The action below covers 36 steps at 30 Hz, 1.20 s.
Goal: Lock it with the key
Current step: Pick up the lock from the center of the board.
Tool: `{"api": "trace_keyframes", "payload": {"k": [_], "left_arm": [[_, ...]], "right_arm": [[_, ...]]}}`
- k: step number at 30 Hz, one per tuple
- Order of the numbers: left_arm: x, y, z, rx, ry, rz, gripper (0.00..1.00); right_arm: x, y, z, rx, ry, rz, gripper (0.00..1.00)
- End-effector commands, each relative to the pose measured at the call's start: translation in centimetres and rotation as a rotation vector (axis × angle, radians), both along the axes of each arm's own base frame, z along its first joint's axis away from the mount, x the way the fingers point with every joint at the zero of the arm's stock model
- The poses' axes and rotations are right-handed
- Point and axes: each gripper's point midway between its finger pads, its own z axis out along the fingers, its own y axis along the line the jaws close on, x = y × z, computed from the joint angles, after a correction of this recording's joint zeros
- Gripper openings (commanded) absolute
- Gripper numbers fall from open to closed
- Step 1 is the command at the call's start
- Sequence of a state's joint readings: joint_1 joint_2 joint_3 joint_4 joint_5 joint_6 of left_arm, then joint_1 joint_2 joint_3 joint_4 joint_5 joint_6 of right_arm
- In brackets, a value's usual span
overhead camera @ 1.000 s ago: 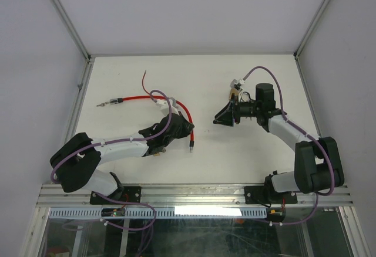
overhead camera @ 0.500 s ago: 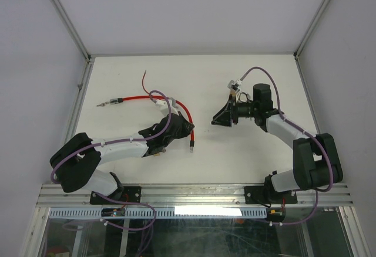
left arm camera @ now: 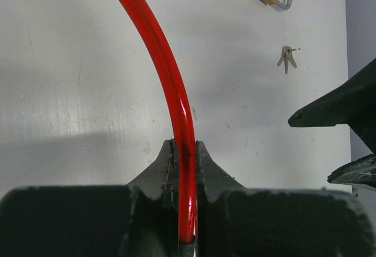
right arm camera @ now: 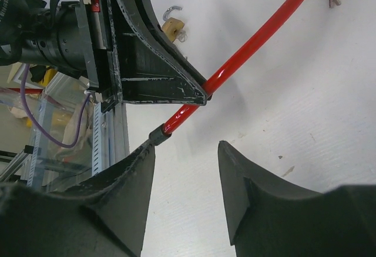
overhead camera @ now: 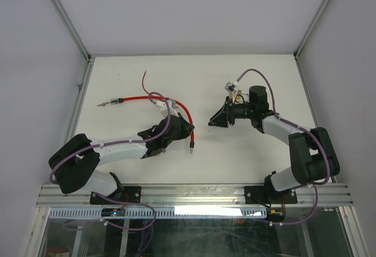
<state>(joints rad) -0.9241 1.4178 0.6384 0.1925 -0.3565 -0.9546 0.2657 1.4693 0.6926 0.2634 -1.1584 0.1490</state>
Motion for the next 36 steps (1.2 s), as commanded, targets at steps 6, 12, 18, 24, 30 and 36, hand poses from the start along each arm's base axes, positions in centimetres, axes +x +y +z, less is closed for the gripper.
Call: {"api": "trace_keyframes", "payload": {"k": [6,12,18,24,30,36], "left_arm": [[0.1,-1.4,4.5,-0.136,-0.089,-0.022,0.0],[0.0,-1.4,4.6,-0.142,-0.093,-0.023,0.0],[0.0,-1.3,4.9,-0.156,-0.098,-0.021,0.0],[-0.1,-1.2,5.1,-0.174,-0.106,-0.022,0.0],[-0.2,-1.4,5.4,-0.192,-0.115,-0.026,0.0],[-0.2,-1.4,5.4,-0.203,-0.121,-0.027,0.0]], "right_arm": [[0.8,1.0,0.6,0.035,-0.049,-0.016,0.51],[1.5,1.4,0.2,0.049,-0.011,-0.059,0.52],[2.3,2.1,-0.7,0.072,0.063,-0.089,0.52],[2.8,2.8,-0.8,0.087,0.072,-0.089,0.53],[2.9,3.0,-1.1,0.082,0.072,-0.092,0.53],[2.8,3.0,-1.1,0.082,0.072,-0.093,0.54]]}}
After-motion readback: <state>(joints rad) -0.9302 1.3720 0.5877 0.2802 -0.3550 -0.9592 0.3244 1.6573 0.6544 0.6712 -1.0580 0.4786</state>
